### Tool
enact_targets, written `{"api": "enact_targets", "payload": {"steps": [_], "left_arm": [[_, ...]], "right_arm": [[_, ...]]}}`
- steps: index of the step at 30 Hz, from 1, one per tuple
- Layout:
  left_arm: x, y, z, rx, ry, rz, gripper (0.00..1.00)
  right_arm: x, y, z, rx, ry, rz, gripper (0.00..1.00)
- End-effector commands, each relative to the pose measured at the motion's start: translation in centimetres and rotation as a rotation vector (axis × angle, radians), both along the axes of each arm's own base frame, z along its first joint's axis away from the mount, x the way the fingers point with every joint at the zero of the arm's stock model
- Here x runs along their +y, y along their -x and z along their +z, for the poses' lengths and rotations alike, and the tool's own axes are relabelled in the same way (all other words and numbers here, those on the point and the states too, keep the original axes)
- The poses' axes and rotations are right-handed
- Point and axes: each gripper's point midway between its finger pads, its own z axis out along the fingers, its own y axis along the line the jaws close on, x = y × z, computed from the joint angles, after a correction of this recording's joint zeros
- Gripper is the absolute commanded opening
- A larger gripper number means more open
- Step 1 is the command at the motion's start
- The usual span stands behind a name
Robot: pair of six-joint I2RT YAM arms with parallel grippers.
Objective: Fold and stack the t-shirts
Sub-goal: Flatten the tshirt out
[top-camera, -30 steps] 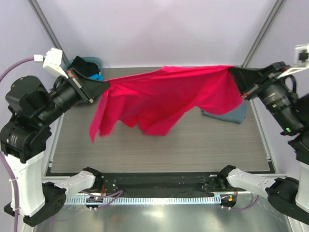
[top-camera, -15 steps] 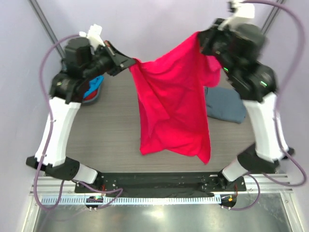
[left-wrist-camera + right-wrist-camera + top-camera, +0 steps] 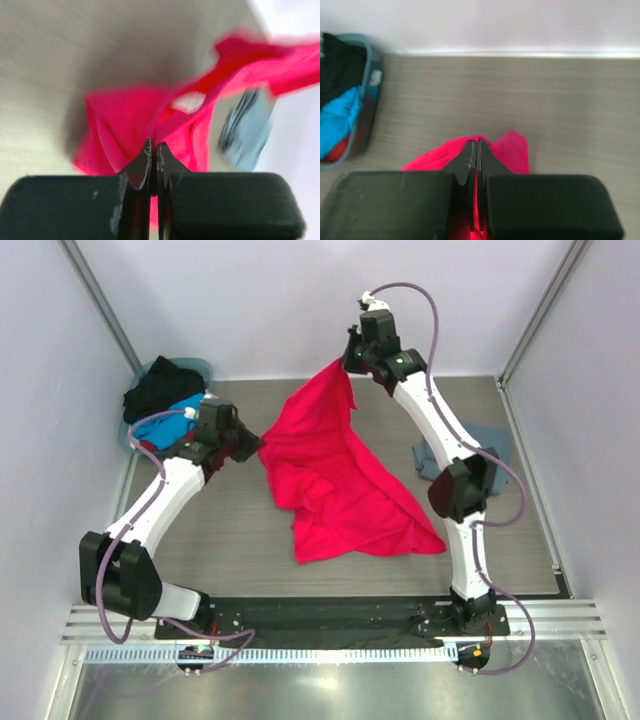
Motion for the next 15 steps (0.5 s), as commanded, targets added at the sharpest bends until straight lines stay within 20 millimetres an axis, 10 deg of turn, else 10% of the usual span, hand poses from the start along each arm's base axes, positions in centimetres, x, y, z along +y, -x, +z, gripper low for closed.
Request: {"api": "enact_targets", "payload": {"steps": [1, 5, 7, 8, 13, 15], "left_arm": [[4.7, -5.8, 5.7, -0.204, 0.107, 0.187, 0.00], [10.5, -8.1, 4.5, -0.157, 0.115, 0.329, 0.00], [14.7, -7.9, 3.0, -0.119, 0.059, 0.449, 0.00], [16.3, -7.6, 2.0, -0.098, 0.017, 0.504, 0.00], [19.4, -5.5, -1.1, -0.021, -0.001, 0.655, 0.10], [19.6, -4.7, -1.5, -0.027, 0.013, 0.687, 0.16]], "right_arm": [[4.2, -3.1, 5.8, -0.195, -0.187, 0.091, 0.01], [7.4, -6.0, 0.7, -0.167, -0.271, 0.147, 0.04], [8.2, -6.7, -2.5, -0.128, -0.317, 0.141, 0.58], [8.2, -6.8, -3.5, -0.117, -0.316, 0.136, 0.67], [6.5, -5.5, -6.3, -0.067, -0.200, 0.128, 0.72], [5.9, -3.6, -4.5, -0.067, -0.170, 0.158, 0.70]]}}
